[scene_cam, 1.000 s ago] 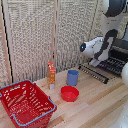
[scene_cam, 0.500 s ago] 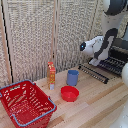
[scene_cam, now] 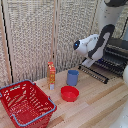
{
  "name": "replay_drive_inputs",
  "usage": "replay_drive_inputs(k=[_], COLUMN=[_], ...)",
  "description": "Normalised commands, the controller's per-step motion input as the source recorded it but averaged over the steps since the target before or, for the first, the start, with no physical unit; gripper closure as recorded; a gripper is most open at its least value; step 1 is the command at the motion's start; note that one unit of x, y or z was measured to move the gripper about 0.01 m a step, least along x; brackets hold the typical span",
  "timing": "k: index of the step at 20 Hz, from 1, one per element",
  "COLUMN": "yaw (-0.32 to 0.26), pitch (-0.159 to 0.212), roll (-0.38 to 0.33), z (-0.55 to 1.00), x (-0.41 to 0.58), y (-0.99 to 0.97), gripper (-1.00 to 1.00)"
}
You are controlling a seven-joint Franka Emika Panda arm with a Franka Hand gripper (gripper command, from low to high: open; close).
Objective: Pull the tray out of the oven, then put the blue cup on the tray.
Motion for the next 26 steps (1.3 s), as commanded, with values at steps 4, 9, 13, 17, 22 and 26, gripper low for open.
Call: replay_drive_inputs(k=[4, 9, 13, 17, 22, 26], yaw=[-0.047, -0.018, 0.037, -0.018, -0.154, -0.155], pitch=[0.008, 0.001, 0.000, -0.005, 0.003, 0.040], roll=[0.043, 0.005, 0.037, 0.142, 0.134, 0.159], z=[-0.01, -0.08, 0.22, 0.64, 0.66, 0.60], x=[0.187, 0.232, 0.217, 0.244, 0.178, 0.127], y=[0.18, 0.00, 0.08, 0.09, 0.12, 0.14], gripper=[-1.00, -1.00, -1.00, -1.00, -1.00, -1.00])
